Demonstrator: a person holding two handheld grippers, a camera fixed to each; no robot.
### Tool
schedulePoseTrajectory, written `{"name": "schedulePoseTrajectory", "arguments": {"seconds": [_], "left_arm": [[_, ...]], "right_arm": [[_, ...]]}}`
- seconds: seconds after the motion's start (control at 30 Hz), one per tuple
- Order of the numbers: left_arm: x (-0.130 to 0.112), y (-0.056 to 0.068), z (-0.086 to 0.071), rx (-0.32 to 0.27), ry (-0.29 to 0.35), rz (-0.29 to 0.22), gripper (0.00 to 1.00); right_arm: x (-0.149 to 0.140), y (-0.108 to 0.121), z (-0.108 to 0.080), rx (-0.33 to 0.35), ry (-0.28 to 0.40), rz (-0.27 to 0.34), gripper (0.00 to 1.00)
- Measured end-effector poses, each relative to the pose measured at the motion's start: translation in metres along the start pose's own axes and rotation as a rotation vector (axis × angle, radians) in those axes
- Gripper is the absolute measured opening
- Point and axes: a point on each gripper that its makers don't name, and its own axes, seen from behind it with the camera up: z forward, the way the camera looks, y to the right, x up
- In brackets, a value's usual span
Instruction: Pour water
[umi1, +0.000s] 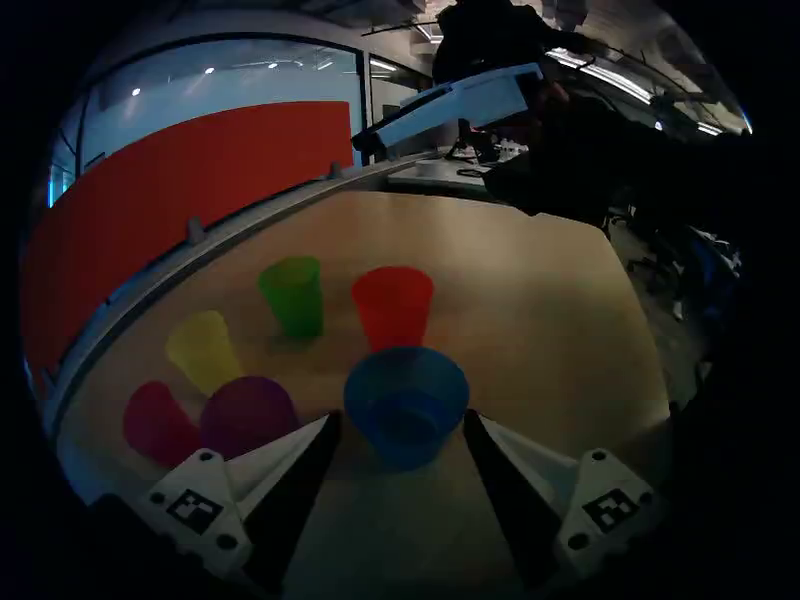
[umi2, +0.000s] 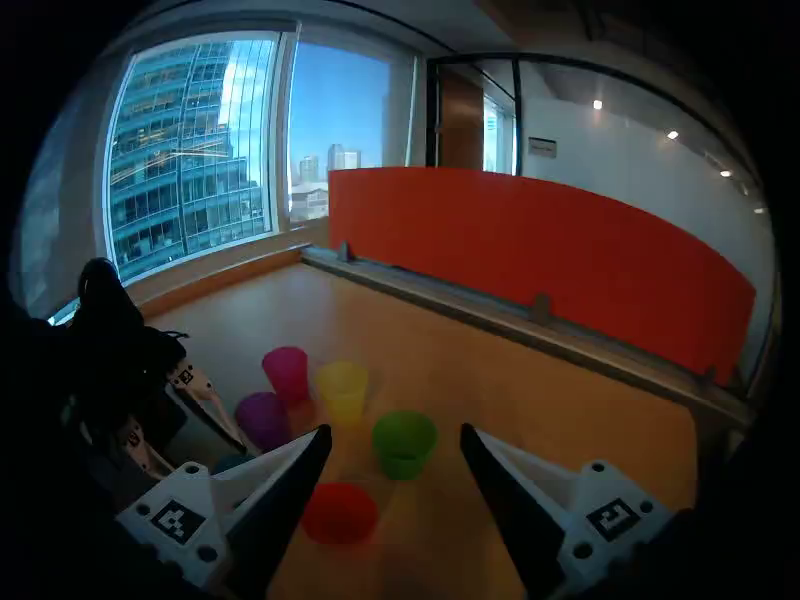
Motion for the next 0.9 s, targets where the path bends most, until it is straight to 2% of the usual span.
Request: {"name": "schedulePoseTrajectory", "arguments": {"seconds": [0.5, 0.9], "left_arm": [[0.001, 0.002, 0.023, -0.007, 0.001, 0.010, 0.90], [0.005, 0.002, 0.031, -0.011, 0.013, 0.006, 0.89]], "right_arm": [[-0.005, 0.001, 0.007, 0.008, -0.005, 0.004, 1.00], [-0.009, 0.005, 0.010, 0.010, -0.013, 0.010, 1.00]]}}
